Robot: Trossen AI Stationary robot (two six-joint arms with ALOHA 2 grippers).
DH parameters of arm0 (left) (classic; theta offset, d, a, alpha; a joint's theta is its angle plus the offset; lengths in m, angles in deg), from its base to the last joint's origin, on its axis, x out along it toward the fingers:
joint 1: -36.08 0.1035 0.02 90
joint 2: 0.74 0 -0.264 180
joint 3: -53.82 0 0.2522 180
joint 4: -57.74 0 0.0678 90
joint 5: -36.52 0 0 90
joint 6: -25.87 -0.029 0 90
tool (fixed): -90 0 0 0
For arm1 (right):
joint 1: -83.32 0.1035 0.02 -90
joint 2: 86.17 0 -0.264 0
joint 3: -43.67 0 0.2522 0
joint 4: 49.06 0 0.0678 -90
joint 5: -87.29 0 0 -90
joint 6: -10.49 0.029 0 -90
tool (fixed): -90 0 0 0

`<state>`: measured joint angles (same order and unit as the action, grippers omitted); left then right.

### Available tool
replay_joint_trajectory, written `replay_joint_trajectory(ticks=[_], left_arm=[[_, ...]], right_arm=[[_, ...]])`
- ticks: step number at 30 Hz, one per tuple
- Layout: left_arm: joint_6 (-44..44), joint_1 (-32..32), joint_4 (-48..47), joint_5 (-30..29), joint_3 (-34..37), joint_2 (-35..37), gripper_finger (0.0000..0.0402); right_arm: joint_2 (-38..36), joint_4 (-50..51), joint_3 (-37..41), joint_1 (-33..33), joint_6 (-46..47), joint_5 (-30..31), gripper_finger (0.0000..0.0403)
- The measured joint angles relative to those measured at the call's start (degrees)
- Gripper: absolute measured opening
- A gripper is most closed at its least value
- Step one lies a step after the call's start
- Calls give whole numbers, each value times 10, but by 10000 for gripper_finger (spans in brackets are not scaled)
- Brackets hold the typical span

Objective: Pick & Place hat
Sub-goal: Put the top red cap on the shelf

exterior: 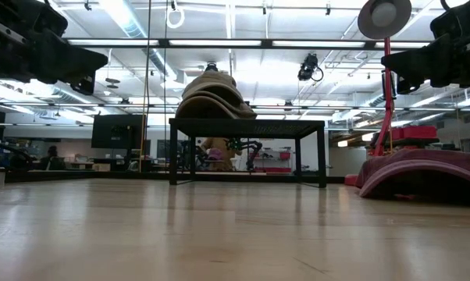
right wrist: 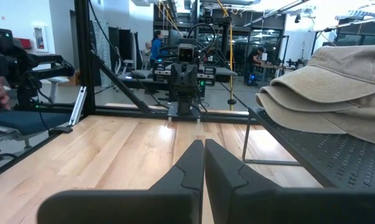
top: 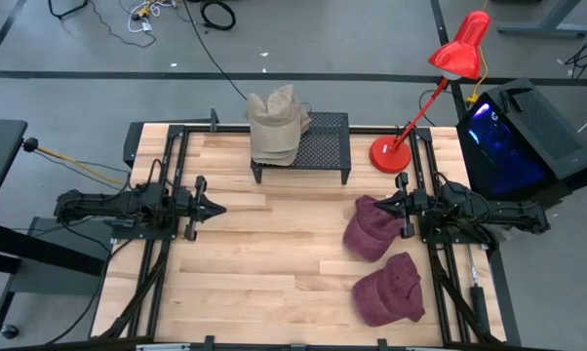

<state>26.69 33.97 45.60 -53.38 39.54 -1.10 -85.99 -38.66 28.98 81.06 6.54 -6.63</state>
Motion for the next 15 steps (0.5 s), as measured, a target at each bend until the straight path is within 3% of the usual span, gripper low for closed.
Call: replay_joint_trajectory(ticks=[15], left_arm=[[0, 0, 18, 3, 1, 0, 30]], right_arm=[[0, 0, 0, 0, 0, 0, 16]])
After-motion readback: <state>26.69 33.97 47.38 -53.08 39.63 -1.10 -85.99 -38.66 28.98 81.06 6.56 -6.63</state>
